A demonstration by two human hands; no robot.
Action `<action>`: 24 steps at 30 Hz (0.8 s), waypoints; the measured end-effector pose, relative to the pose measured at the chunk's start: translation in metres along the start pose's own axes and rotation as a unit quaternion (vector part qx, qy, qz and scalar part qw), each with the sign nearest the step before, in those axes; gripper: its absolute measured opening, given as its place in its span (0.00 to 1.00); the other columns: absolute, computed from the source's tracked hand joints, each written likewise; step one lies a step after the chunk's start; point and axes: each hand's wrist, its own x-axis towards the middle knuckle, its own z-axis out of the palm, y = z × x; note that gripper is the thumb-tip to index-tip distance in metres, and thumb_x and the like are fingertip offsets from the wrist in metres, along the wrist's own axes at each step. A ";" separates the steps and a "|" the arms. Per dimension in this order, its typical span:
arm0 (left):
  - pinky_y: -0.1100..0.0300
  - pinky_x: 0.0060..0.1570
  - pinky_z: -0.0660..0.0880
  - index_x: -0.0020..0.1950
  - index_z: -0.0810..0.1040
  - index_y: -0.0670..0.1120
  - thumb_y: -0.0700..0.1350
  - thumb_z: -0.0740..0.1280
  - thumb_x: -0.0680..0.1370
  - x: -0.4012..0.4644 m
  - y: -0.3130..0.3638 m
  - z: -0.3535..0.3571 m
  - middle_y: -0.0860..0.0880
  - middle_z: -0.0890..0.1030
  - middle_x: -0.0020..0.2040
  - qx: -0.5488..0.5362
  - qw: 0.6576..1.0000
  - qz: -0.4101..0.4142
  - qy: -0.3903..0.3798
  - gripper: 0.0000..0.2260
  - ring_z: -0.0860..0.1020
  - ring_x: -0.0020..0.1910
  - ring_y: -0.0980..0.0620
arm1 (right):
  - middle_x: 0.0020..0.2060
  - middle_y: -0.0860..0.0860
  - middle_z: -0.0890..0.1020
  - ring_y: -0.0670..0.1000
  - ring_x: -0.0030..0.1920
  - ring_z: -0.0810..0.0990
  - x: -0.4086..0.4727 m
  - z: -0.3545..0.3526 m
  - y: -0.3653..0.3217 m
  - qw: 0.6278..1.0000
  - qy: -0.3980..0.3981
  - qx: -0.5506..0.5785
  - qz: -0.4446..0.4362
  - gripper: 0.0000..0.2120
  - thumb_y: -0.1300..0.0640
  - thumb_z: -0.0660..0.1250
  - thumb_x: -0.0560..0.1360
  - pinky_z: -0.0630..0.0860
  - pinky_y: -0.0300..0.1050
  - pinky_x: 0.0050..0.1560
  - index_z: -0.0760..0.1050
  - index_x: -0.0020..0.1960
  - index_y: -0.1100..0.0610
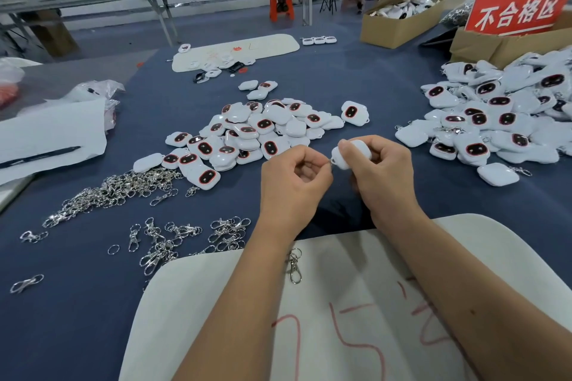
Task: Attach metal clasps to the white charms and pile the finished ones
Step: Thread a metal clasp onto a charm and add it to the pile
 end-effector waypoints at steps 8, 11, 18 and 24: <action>0.70 0.34 0.70 0.42 0.83 0.46 0.37 0.74 0.76 -0.001 0.004 0.001 0.59 0.79 0.32 -0.009 1.000 -0.004 -0.005 0.05 0.73 0.30 0.60 | 0.30 0.47 0.81 0.46 0.27 0.74 0.004 0.000 0.001 0.998 -0.040 0.031 0.043 0.07 0.53 0.73 0.78 0.70 0.36 0.26 0.82 0.47 0.58; 0.70 0.35 0.71 0.42 0.83 0.46 0.38 0.73 0.76 0.000 0.004 0.002 0.58 0.80 0.33 0.013 1.000 -0.009 0.000 0.05 0.74 0.31 0.60 | 0.31 0.48 0.83 0.46 0.29 0.77 0.002 0.002 0.000 0.997 -0.023 0.058 0.048 0.09 0.51 0.74 0.78 0.71 0.36 0.27 0.79 0.51 0.55; 0.67 0.39 0.75 0.41 0.81 0.47 0.40 0.72 0.77 0.009 0.013 0.024 0.54 0.83 0.36 0.074 0.997 -0.022 -0.013 0.05 0.78 0.35 0.59 | 0.26 0.49 0.78 0.44 0.28 0.72 0.004 -0.002 -0.001 0.990 0.140 0.018 -0.016 0.10 0.49 0.73 0.78 0.71 0.40 0.35 0.76 0.45 0.54; 0.48 0.55 0.81 0.46 0.82 0.46 0.40 0.70 0.77 0.033 0.034 0.080 0.53 0.84 0.43 0.018 0.996 -0.068 -0.063 0.03 0.82 0.45 0.53 | 0.38 0.49 0.84 0.50 0.38 0.83 0.017 -0.021 -0.008 0.939 0.325 0.112 0.020 0.08 0.52 0.71 0.80 0.82 0.53 0.46 0.76 0.58 0.51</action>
